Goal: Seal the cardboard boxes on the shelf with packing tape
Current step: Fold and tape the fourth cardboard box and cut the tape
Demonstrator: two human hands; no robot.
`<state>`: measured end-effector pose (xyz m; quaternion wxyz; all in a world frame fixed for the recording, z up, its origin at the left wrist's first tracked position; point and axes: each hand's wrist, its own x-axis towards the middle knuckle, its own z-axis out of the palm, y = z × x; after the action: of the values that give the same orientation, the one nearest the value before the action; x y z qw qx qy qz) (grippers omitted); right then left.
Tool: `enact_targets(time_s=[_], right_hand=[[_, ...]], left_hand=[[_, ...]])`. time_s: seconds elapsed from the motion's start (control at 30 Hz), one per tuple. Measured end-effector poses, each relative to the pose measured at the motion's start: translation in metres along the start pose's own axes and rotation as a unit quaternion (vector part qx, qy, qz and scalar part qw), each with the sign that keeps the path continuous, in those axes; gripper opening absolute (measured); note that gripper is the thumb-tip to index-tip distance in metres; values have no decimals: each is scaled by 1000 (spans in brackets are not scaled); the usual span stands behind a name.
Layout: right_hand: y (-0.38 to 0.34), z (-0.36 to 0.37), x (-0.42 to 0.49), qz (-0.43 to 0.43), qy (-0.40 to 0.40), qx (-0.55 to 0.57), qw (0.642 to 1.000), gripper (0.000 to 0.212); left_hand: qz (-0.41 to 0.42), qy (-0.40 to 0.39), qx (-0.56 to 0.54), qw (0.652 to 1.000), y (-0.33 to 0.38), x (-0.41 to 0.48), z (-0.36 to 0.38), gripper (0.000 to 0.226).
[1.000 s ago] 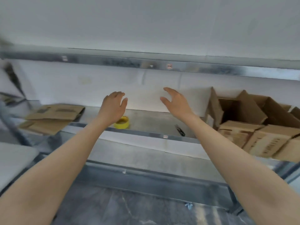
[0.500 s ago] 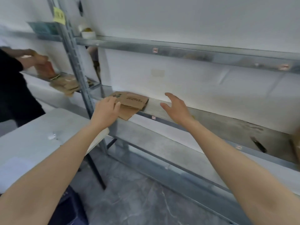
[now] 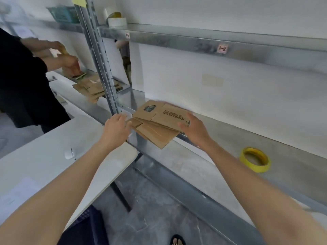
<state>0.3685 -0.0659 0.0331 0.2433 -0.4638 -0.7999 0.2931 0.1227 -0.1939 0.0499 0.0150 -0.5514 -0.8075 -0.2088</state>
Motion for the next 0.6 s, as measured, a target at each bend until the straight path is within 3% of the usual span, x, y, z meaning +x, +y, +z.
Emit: enact_targets(time_s=[0.2,0.37,0.53,0.6], right_hand=[[31,25,69,60,-35,27,997,50],[48,43,102,111,-30,61,991,40],[61,61,126,176,-8,65,982,38],[67,68,131,189,2,51,981,40]], left_hand=[[-24,-77,-7,997,-3,76,46,32],[-34,-129,-25,991,-8,118,81,40],[-13,-169,-26,985,-21,169,112,19],[-7,-184,-34,982,-26,188,123,22]])
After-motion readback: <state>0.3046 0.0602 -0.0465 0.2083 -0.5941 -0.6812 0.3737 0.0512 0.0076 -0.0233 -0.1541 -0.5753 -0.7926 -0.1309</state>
